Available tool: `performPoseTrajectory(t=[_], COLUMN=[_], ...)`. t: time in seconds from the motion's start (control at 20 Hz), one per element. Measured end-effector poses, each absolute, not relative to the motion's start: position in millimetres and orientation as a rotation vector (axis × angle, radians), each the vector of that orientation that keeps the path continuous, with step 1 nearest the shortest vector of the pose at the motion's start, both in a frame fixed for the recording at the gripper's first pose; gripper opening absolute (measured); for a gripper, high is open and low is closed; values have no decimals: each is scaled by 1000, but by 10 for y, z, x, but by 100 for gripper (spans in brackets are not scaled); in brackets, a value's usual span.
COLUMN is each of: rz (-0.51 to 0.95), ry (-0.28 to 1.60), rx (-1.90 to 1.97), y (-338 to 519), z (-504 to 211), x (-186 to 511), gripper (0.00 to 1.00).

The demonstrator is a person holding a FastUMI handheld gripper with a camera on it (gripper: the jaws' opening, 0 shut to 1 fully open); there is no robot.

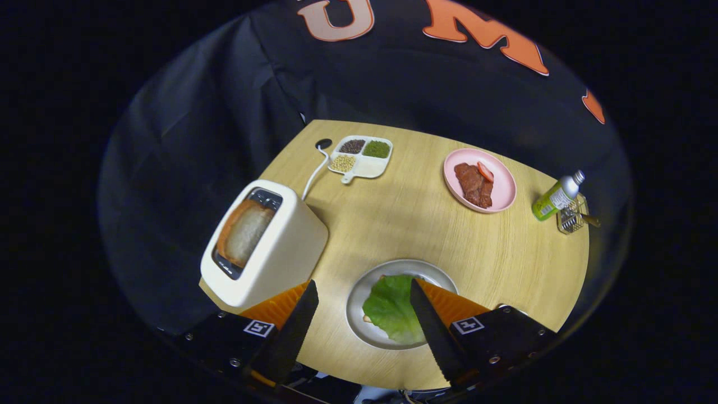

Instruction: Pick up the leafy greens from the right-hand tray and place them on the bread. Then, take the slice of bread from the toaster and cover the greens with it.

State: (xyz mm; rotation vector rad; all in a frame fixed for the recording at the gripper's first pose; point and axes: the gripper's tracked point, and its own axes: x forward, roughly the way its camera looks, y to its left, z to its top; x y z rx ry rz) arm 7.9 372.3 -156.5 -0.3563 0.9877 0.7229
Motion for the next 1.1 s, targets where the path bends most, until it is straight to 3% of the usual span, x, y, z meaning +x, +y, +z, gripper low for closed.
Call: performPoseTrajectory(t=[0.4, 0.8, 0.85, 1.1], rz=[765, 711, 699, 630], ry=[1013, 1099, 1118, 1163], rx=[-362, -394, -391, -445], y=[4590, 5090, 5126, 5140], z=[-1298, -1596, -1633, -1846], x=[-124, -304, -332, -325], gripper=[99, 96, 95, 64])
